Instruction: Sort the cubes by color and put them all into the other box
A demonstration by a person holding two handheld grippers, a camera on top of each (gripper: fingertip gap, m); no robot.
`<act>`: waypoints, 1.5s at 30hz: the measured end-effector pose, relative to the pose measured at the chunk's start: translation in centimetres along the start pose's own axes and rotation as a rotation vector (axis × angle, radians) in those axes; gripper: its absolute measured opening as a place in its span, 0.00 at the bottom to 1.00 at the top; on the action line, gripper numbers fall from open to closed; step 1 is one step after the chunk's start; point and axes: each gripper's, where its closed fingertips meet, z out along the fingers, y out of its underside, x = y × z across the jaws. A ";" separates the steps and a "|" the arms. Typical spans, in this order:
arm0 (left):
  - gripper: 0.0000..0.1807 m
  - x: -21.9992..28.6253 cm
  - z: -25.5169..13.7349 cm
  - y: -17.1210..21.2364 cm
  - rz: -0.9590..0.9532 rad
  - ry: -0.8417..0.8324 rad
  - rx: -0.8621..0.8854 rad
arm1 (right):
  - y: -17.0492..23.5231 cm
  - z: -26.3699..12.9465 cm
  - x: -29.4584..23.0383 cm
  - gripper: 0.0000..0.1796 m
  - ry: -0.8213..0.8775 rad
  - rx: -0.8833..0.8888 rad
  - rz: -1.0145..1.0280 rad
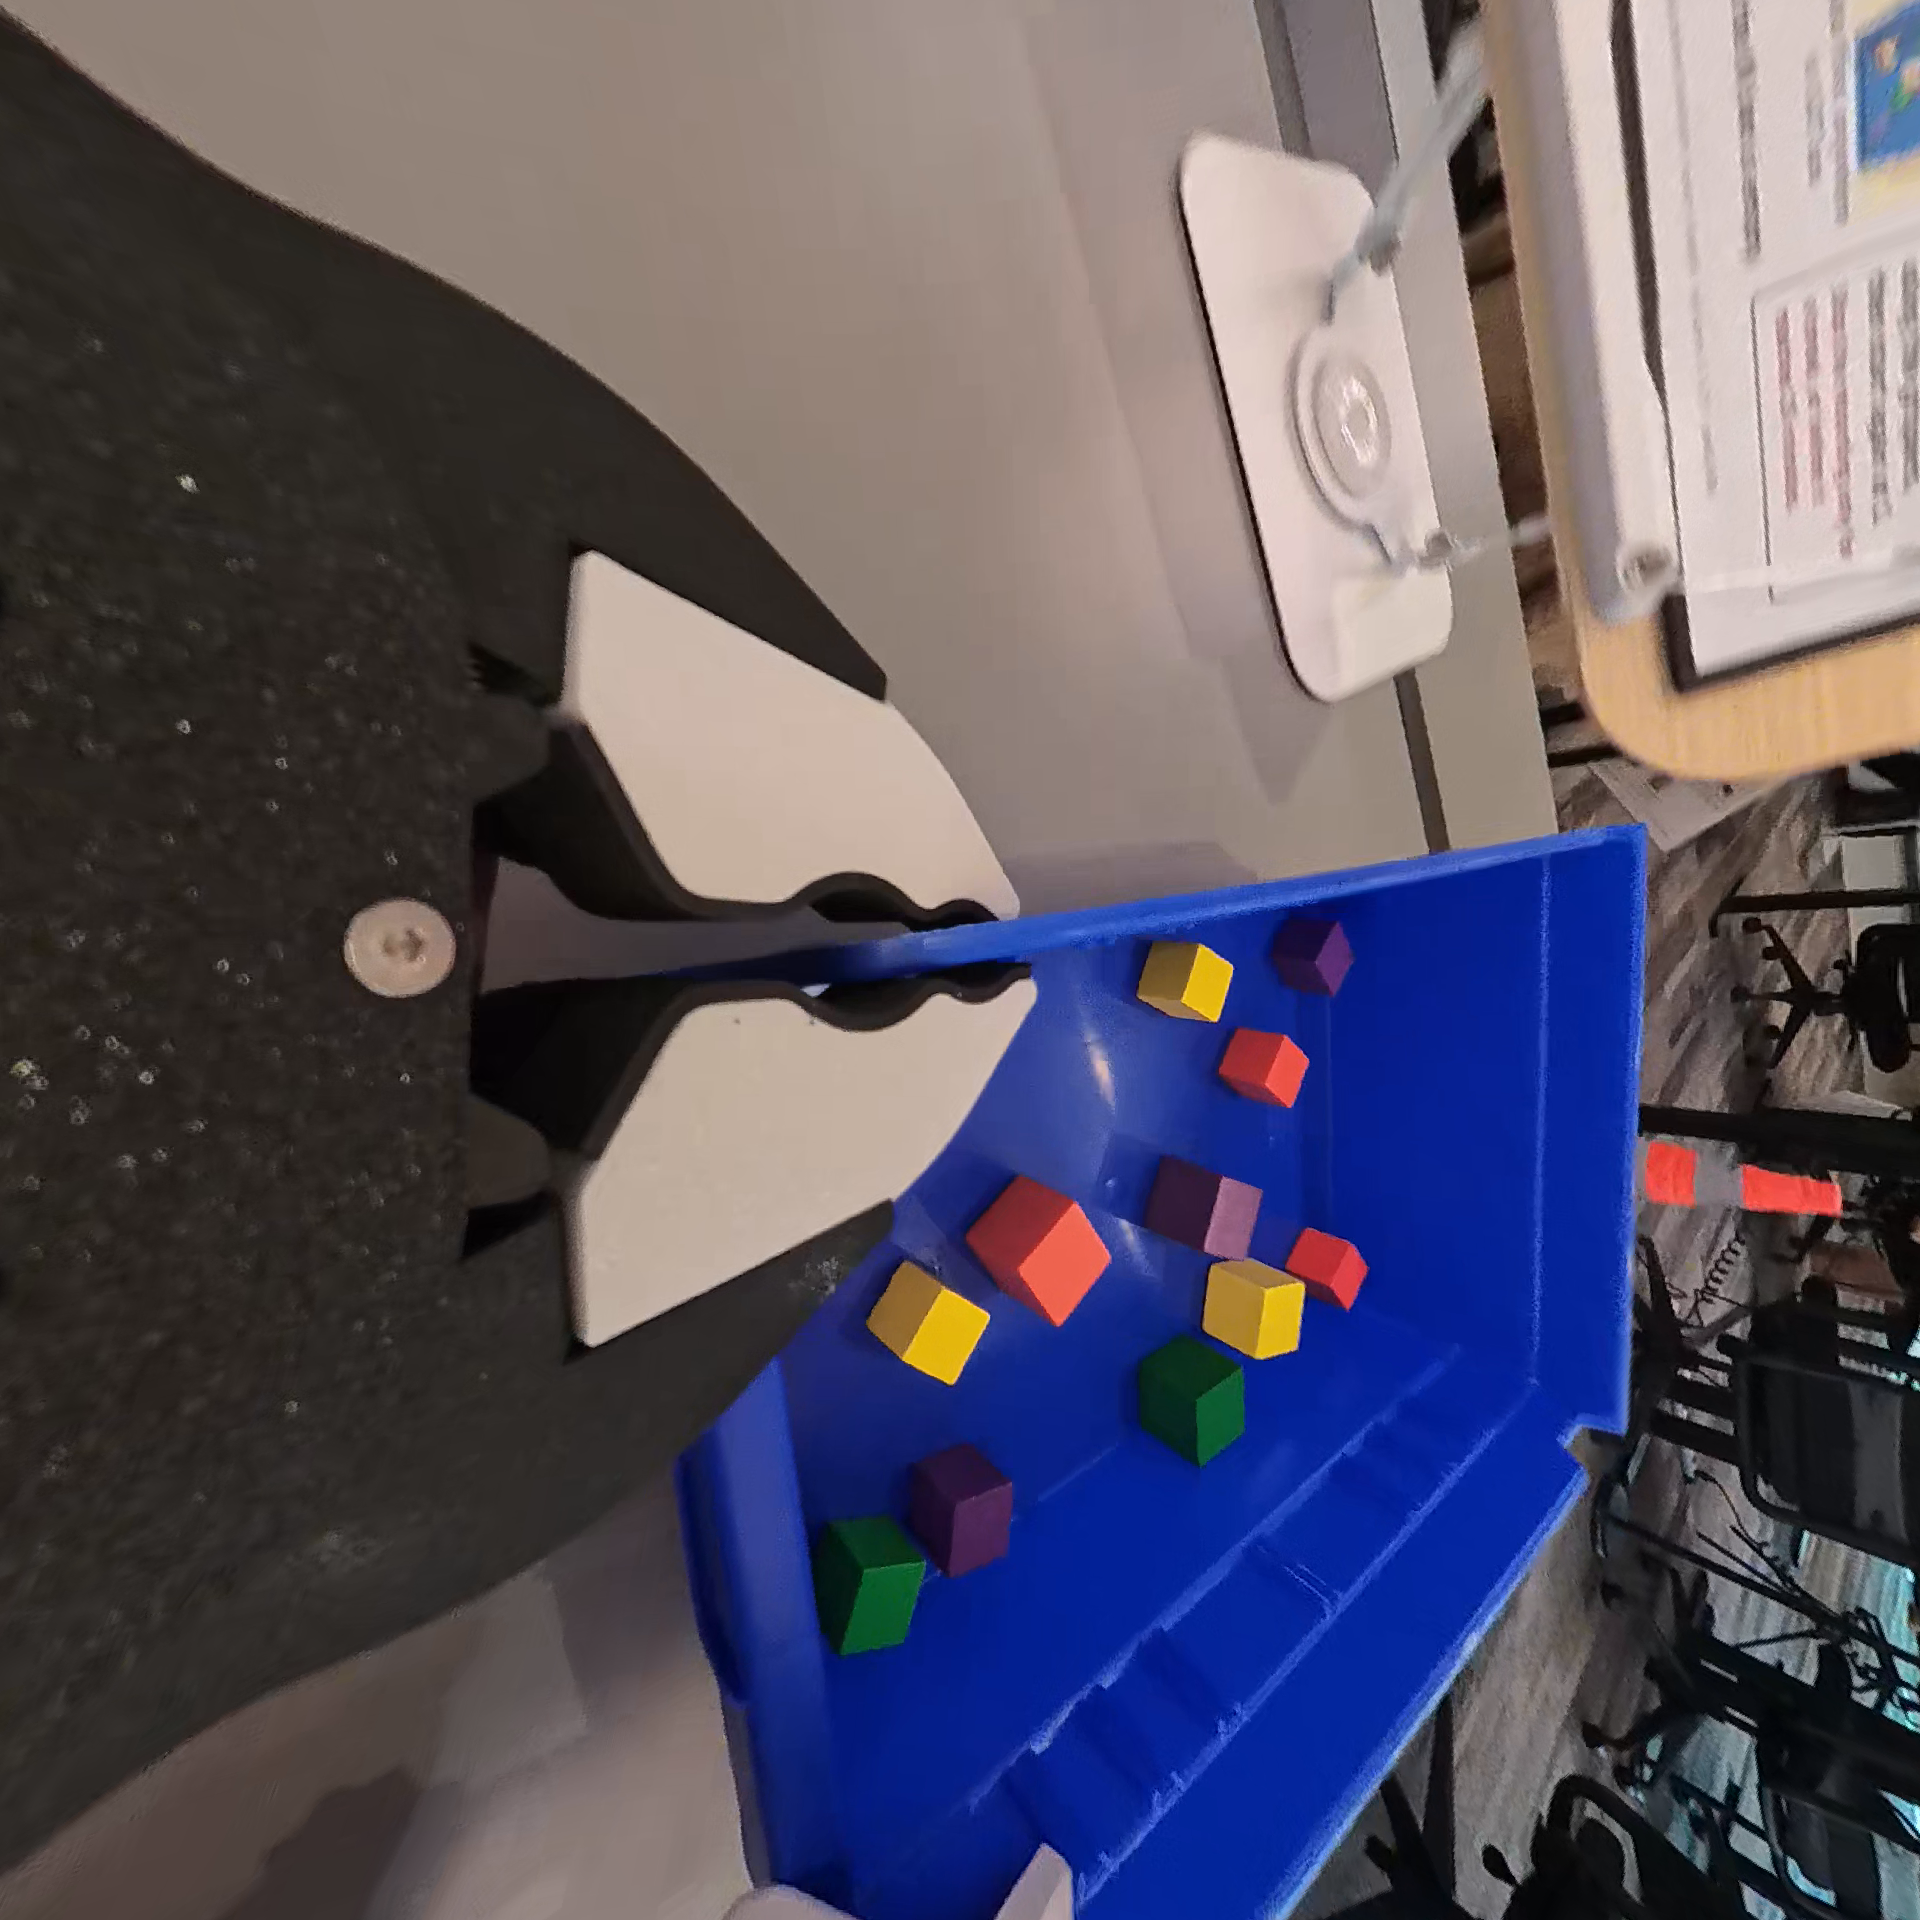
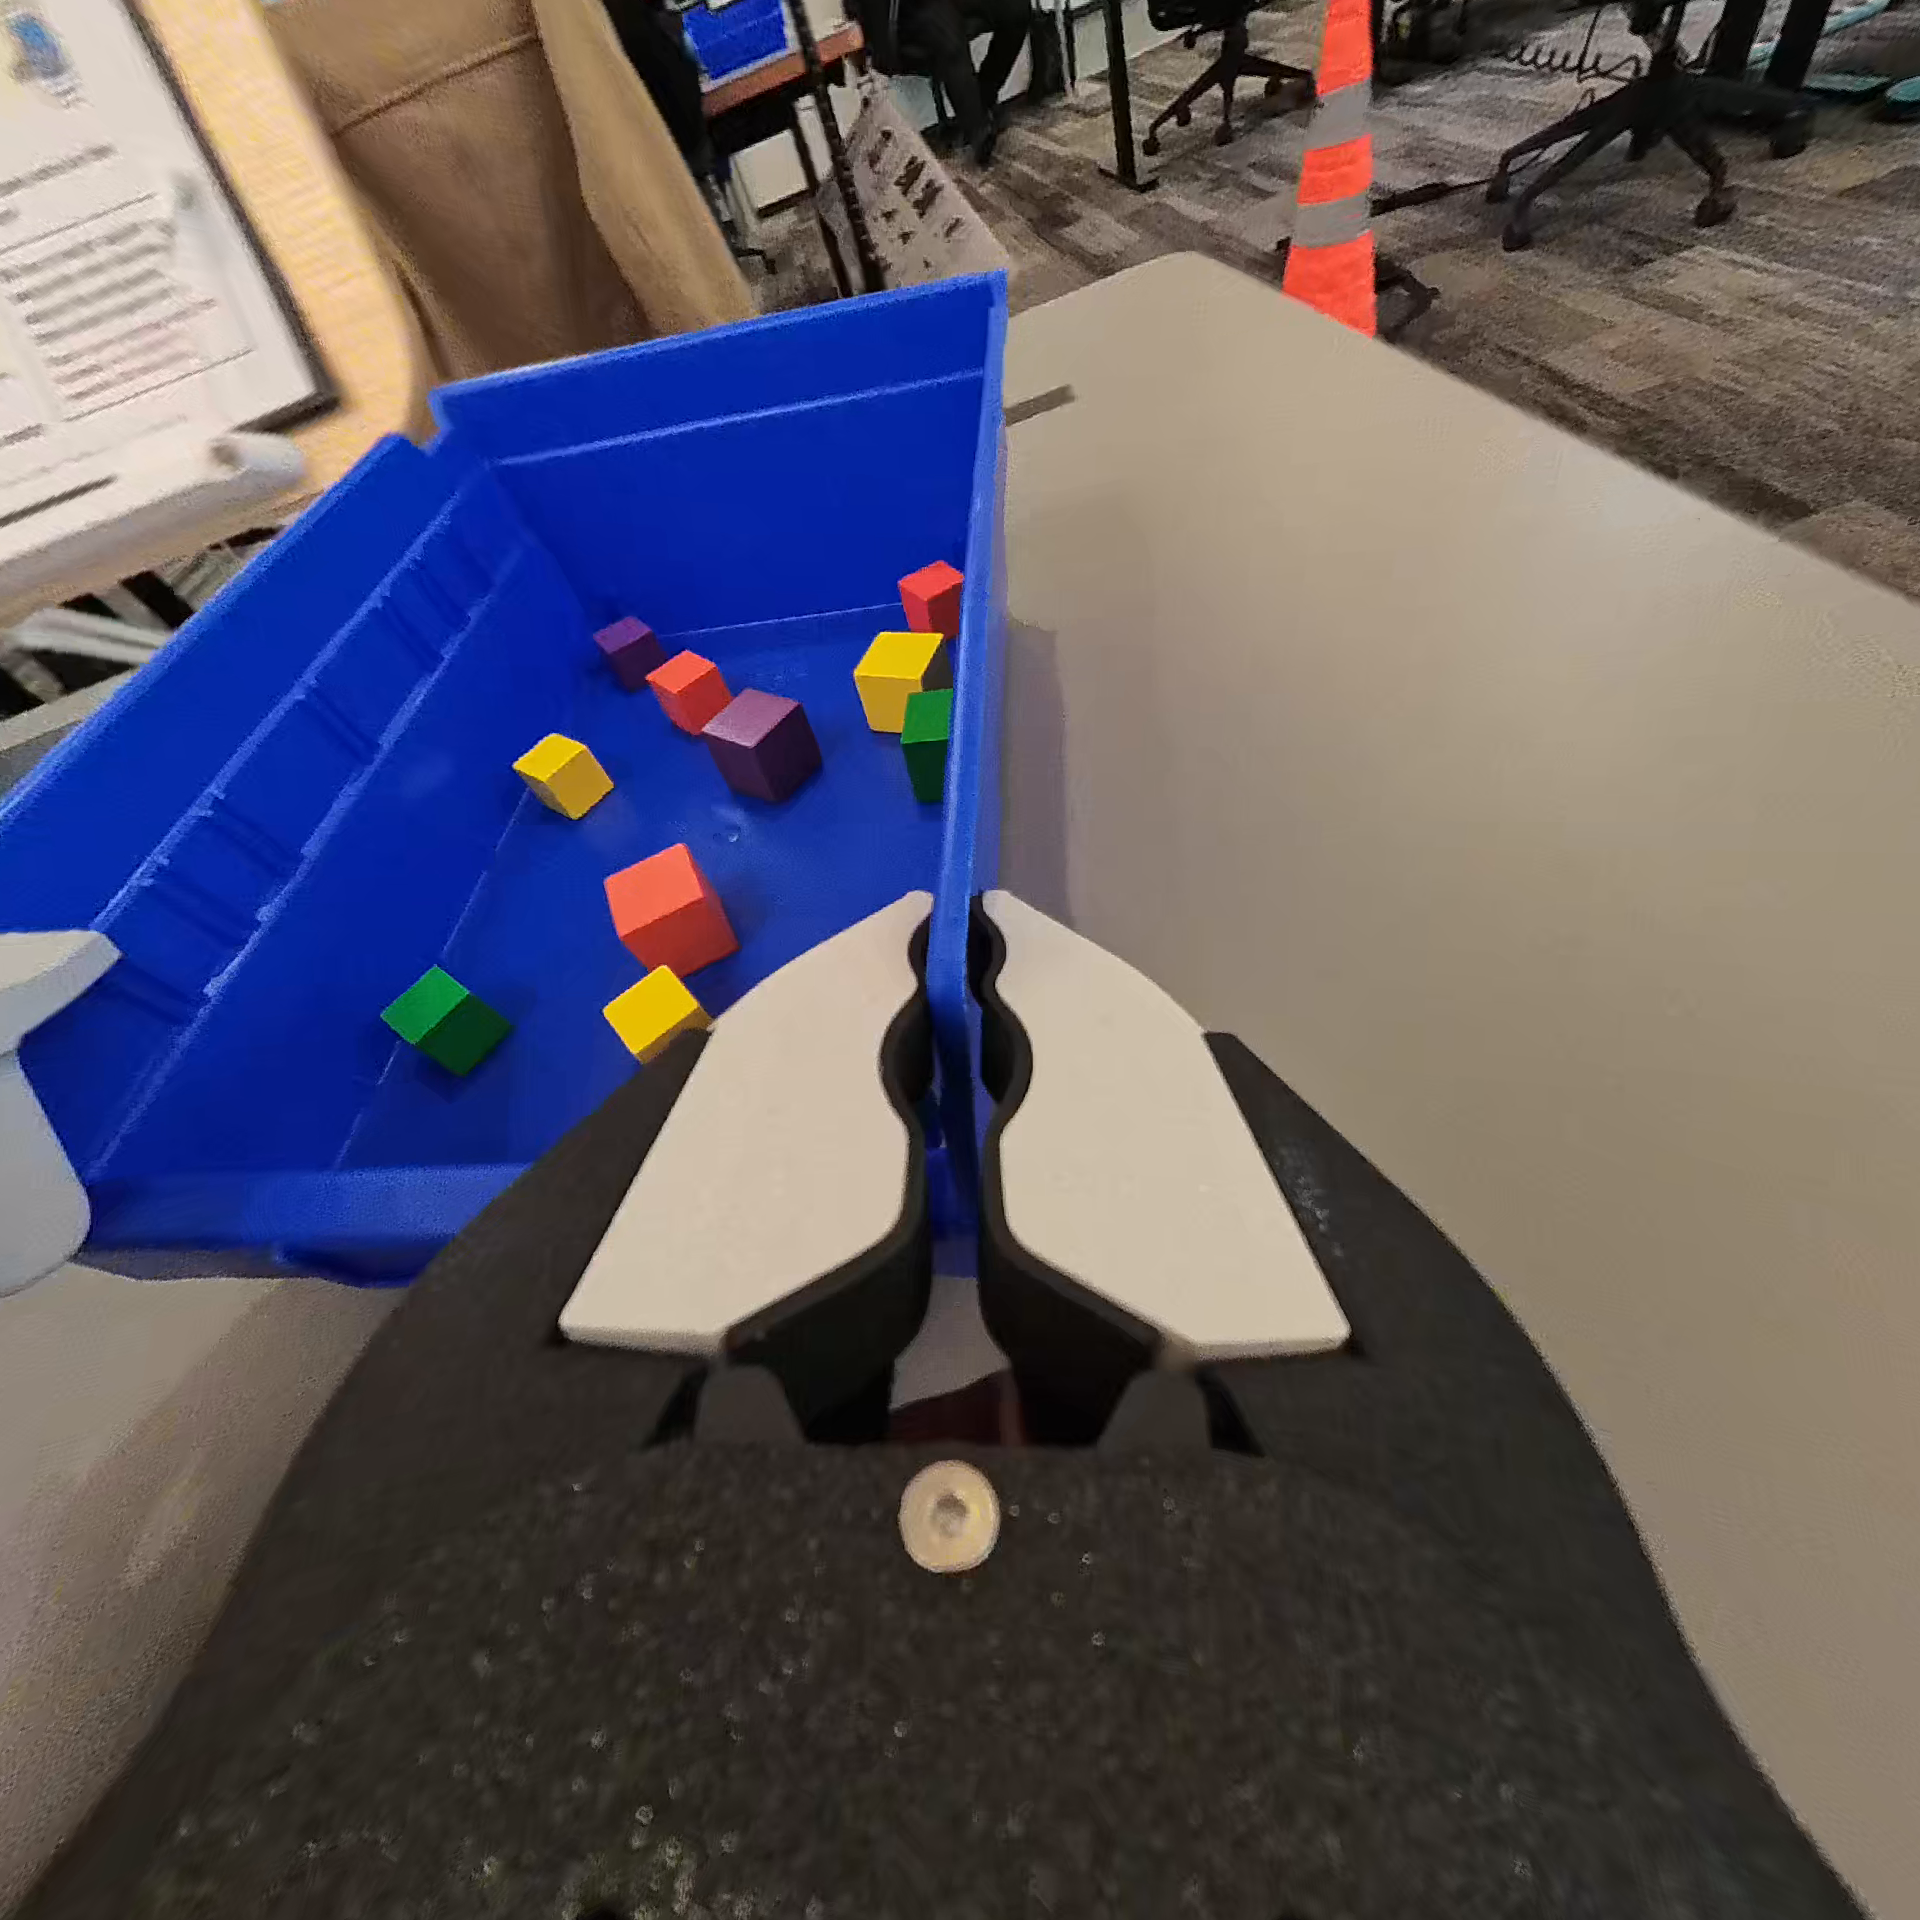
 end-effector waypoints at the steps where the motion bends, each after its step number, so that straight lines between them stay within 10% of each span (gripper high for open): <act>1: 0.02 -1.3 -1.2 0.5 0.003 -0.012 -0.003 | 0.4 -0.6 -1.4 0.02 -0.013 0.004 -0.007; 10: 0.02 -14.9 -11.2 4.9 -0.002 -0.188 0.001 | 5.5 -3.5 -16.7 0.02 -0.199 -0.007 -0.106; 21: 0.05 -23.5 -12.9 7.3 -0.142 -0.191 0.009 | 7.9 -1.2 -26.4 0.03 -0.330 -0.052 -0.210; 25: 0.41 -22.7 -12.7 8.4 -0.185 -0.091 -0.104 | 8.5 -0.4 -27.0 0.09 -0.366 -0.079 -0.277; 28: 0.39 -22.9 -16.3 9.0 -0.249 -0.039 -0.082 | 8.5 -1.7 -26.7 0.27 -0.412 -0.096 -0.325; 35: 0.36 -40.2 -26.1 12.2 -0.294 -0.471 -0.074 | 7.8 -5.9 -25.5 0.23 -0.476 0.008 -0.444; 45: 0.25 -52.7 -21.3 12.8 -0.405 -0.480 -0.112 | 9.9 -7.2 -29.0 0.19 -0.618 -0.053 -0.377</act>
